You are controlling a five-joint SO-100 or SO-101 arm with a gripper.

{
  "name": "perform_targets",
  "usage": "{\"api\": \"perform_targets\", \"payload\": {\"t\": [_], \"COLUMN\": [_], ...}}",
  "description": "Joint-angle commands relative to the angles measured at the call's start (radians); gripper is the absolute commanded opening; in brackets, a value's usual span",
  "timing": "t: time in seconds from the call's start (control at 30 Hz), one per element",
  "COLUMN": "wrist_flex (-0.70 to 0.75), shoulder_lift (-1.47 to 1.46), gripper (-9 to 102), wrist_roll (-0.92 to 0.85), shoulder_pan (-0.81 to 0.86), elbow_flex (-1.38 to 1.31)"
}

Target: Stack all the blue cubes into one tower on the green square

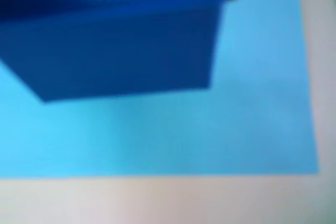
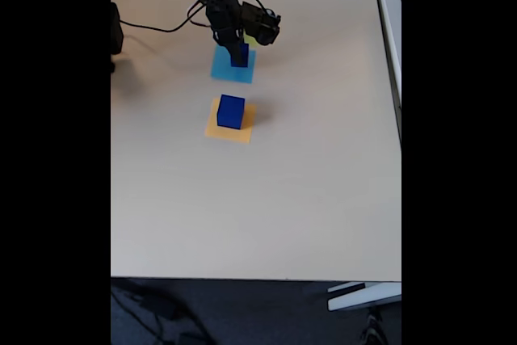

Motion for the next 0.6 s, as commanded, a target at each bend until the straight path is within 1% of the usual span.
{"api": "perform_targets", "payload": {"t": [0.0, 0.33, 0.57], "wrist_flex": [-0.023, -0.049, -0.057], "shoulder_lift": [0.086, 0.086, 0.086], "gripper": [6, 7, 8], "wrist_roll": [0.028, 0.109, 0.107], "shoulder_pan": [-0.014, -0.034, -0.031], "elbow_flex": [0.006, 0.074, 0.089]}}
